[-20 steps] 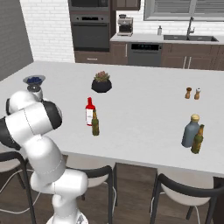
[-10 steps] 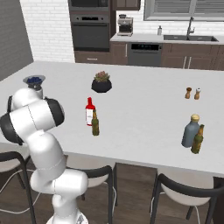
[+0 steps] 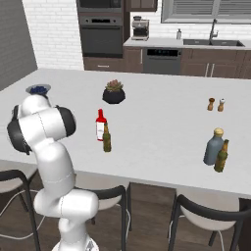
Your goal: Move the plastic bottles in the middle to the plastics group, and the glass bottles in the middle to the glass group.
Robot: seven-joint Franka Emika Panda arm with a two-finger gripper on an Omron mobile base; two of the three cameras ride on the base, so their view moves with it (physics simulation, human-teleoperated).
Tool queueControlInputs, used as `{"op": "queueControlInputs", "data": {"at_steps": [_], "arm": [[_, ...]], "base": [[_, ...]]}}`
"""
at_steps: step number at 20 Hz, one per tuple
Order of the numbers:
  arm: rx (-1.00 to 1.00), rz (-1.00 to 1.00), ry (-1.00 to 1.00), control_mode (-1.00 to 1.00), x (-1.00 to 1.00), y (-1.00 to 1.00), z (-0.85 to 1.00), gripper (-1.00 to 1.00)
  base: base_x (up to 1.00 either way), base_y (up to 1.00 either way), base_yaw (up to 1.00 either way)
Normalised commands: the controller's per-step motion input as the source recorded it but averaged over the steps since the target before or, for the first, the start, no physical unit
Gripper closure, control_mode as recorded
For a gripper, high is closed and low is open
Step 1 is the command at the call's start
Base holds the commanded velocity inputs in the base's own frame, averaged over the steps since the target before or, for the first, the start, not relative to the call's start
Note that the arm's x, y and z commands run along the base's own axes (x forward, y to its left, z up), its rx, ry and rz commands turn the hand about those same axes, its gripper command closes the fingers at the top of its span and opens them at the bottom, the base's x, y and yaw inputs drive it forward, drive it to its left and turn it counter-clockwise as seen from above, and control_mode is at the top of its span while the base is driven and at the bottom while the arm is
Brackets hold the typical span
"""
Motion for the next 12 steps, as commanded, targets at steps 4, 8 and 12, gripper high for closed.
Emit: {"op": "queueControlInputs", "data": {"at_steps": [4, 8, 12], "arm": [[-0.04, 0.00, 0.00, -1.00, 0.29, 0.01, 0.00, 1.00], [-0.01, 0.00, 0.00, -1.00, 0.31, 0.04, -0.09, 1.00], [0.00, 0.00, 0.00, -1.00, 0.30, 0.17, -0.16, 1.00]], "base": [[0.00, 0.00, 0.00], [0.00, 0.00, 0.00], [0.00, 0.00, 0.00]]}}
